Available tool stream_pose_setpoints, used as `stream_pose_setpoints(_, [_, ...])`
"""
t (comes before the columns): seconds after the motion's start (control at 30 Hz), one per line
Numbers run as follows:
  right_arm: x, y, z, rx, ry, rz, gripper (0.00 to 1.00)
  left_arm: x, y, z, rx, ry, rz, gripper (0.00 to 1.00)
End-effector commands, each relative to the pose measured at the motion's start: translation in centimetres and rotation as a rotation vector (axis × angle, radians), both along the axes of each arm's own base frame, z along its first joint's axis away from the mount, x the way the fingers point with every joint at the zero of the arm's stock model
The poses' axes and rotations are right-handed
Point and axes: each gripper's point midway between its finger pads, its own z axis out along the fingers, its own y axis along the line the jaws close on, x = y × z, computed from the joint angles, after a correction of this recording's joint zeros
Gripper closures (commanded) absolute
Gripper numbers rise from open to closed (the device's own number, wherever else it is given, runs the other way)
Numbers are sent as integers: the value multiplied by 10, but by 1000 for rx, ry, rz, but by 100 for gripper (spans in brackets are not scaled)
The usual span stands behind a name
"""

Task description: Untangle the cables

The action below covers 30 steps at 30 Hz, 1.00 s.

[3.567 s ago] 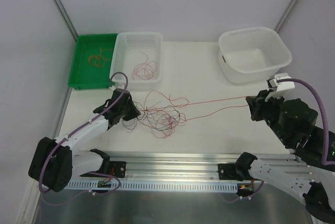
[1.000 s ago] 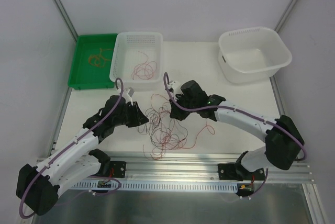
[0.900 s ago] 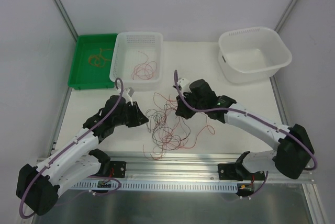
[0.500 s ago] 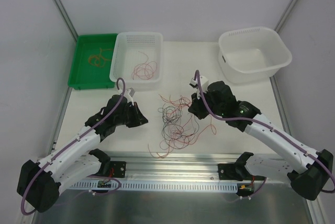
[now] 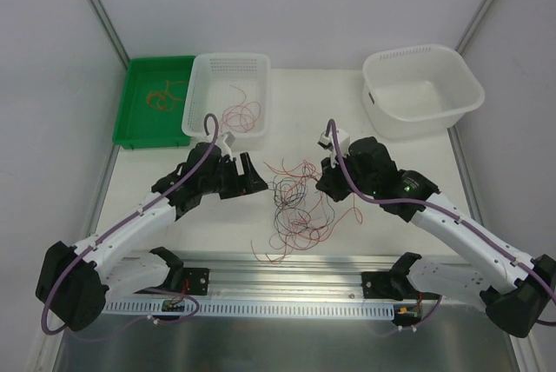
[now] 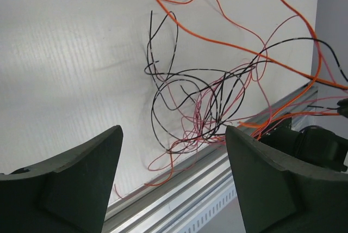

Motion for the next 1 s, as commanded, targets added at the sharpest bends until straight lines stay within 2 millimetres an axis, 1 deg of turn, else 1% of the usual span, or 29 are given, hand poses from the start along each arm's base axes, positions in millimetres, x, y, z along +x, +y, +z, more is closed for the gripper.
stream_pose_setpoints(0.0, [0, 7, 13, 54, -18, 14, 99, 13, -27, 25, -73, -26, -26, 23])
stream_pose_setpoints(0.03, [-1, 8, 14, 58, -20, 17, 99, 11, -33, 24, -74, -18, -34, 25])
stream_pose_setpoints(0.1, [0, 9, 12, 58, -19, 14, 99, 15, -45, 25, -78, -6, -37, 26])
stream_pose_setpoints(0.13, [0, 9, 12, 60, -17, 13, 99, 11, -53, 26, -76, -6, -60, 26])
stream_pose_setpoints(0.2, [0, 10, 11, 62, -15, 14, 99, 14, -62, 23, -61, 4, -67, 28])
stream_pose_setpoints(0.23, [0, 11, 10, 63, -13, 16, 99, 14, -65, 14, -39, 19, -61, 29])
stream_pose_setpoints(0.27, [-1, 12, 11, 69, -10, 20, 99, 16, -66, 11, -32, 27, -52, 33])
stream_pose_setpoints(0.37, [-2, 13, 11, 73, -10, 23, 99, 20, -70, -2, 3, 43, -42, 40])
stream_pose_setpoints(0.4, [-2, 13, 11, 74, -11, 23, 99, 21, -71, -4, 9, 44, -42, 45])
stream_pose_setpoints(0.47, [-4, 13, 10, 74, -7, 25, 99, 24, -73, -11, 32, 45, -36, 51])
stream_pose_setpoints(0.5, [-4, 12, 10, 75, -8, 23, 99, 24, -73, -14, 39, 51, -36, 62])
stream_pose_setpoints(0.57, [-4, 10, 10, 73, -11, 18, 99, 26, -73, -19, 48, 58, -32, 76])
stream_pose_setpoints(0.6, [-5, 8, 9, 68, -11, 15, 99, 27, -73, -19, 52, 52, -29, 88])
stream_pose_setpoints(0.67, [-5, 4, 6, 52, -18, 1, 99, 28, -69, -21, 69, 39, -24, 98])
stream_pose_setpoints(0.7, [-3, -3, 5, 35, -32, -24, 99, 31, -63, -22, 87, 22, -2, 100])
stream_pose_setpoints(0.73, [-2, -8, 4, 21, -37, -43, 99, 32, -59, -18, 90, 6, 8, 100])
stream_pose_setpoints(0.8, [6, -29, -2, -46, -61, -138, 99, 34, -45, -21, 128, -19, 41, 100])
stream_pose_setpoints(0.83, [8, -37, -5, -70, -66, -172, 99, 37, -35, -15, 127, -28, 66, 100])
stream_pose_setpoints(0.87, [12, -53, -10, -120, -73, -233, 99, 34, -24, -20, 149, -14, 77, 100])
stream_pose_setpoints(0.9, [15, -63, -12, -135, -72, -282, 99, 38, -12, -20, 166, -21, 114, 100])
stream_pose_setpoints(0.93, [16, -73, -10, -143, -82, -319, 99, 44, 4, -12, 153, -38, 162, 100])
stream_pose_setpoints(0.97, [20, -85, -10, -161, -90, -375, 99, 42, 19, -18, 176, -19, 189, 100])
